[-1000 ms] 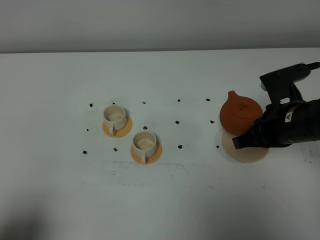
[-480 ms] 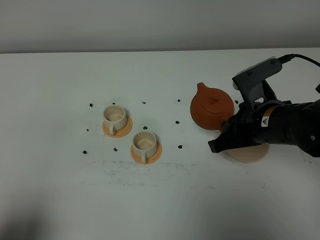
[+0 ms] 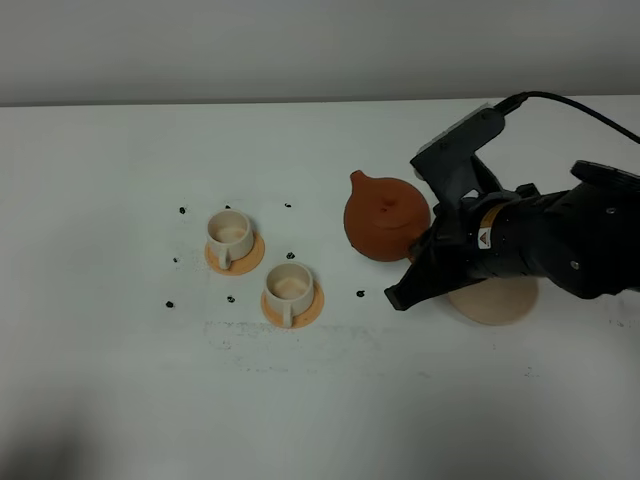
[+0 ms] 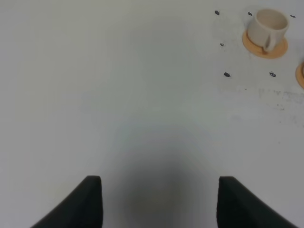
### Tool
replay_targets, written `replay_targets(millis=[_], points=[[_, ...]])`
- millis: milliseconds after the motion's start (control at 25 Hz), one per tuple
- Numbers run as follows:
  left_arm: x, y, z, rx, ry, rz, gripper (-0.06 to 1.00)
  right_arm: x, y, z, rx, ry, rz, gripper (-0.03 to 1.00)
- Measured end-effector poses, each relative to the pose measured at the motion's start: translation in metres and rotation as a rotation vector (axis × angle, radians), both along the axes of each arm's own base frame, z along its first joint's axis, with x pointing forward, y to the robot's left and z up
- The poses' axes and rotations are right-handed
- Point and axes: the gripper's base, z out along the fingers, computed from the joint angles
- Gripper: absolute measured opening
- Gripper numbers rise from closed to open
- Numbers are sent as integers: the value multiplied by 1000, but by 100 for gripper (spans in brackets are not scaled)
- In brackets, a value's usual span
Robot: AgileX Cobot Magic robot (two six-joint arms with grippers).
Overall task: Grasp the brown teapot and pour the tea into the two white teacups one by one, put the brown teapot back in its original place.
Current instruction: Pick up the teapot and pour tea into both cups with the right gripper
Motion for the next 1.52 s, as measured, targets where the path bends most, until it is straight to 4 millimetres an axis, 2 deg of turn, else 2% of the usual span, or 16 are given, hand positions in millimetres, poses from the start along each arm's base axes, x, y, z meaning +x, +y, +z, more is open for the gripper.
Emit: replay_targets(millis=[440, 1240, 1520], points=[[0, 0, 0, 0, 0, 0, 50, 2, 29, -9, -177, -41, 195, 8], [0, 0, 0, 0, 0, 0, 50, 5, 31, -20, -334, -89, 342, 8], [0, 0, 0, 1, 0, 0, 50, 7, 38, -28, -418, -131, 434, 8]])
